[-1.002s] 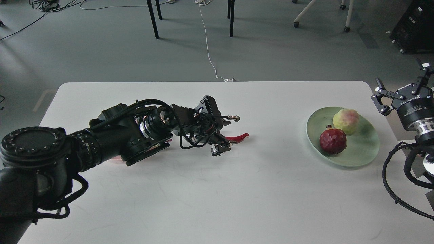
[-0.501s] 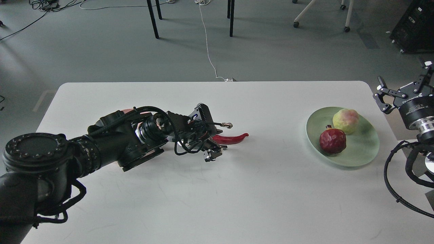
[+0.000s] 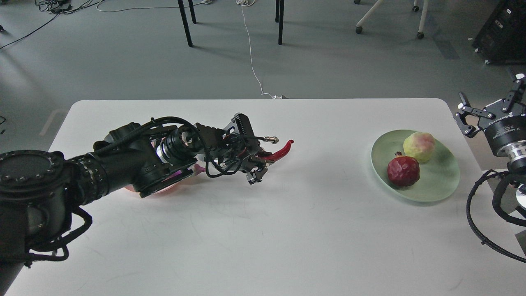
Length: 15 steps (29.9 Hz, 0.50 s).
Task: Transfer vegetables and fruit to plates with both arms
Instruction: 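Lift the chili pepper onto the pink plate and release it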
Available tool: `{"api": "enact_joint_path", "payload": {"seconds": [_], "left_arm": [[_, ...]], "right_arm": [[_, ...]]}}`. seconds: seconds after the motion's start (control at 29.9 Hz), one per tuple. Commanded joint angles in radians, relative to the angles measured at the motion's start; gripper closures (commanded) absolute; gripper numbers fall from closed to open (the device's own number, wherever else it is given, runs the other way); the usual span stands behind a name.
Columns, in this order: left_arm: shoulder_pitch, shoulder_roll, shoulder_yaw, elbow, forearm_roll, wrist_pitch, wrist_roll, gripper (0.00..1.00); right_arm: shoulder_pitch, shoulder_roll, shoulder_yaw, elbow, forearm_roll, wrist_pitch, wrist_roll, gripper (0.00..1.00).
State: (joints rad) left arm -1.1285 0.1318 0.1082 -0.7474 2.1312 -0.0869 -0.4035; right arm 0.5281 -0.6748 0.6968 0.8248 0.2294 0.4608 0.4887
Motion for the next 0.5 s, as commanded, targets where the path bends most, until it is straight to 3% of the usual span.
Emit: {"api": "enact_joint_path", "payload": {"seconds": [0.0,0.17,0.3,0.47], "left_arm": [[-0.054,0.141,-0.001,-0.163,-0.068,-0.019,0.002,0.87],[-0.071,0.4,0.002,-0.334,-0.077,-0.051,0.0,0.86],[-0.056,0.531,0.015,-0.333,-0.073,-0.051,0.002,0.85],[0.001,0.591,0.015,-0.314,-0.066,-0.053,0.003,0.84]], "right_arm": [[0.013,-0.009,0.0,-0.018,-0.002,0.001,0.0,0.02],[0.013,-0.011,-0.002,-0.019,-0.002,0.001,0.0,0.02],[0.015,-0.009,-0.002,-0.019,-0.002,-0.001,0.0,0.02],[0.021,0.0,-0.003,-0.016,-0.002,-0.002,0.0,0.02]]}}
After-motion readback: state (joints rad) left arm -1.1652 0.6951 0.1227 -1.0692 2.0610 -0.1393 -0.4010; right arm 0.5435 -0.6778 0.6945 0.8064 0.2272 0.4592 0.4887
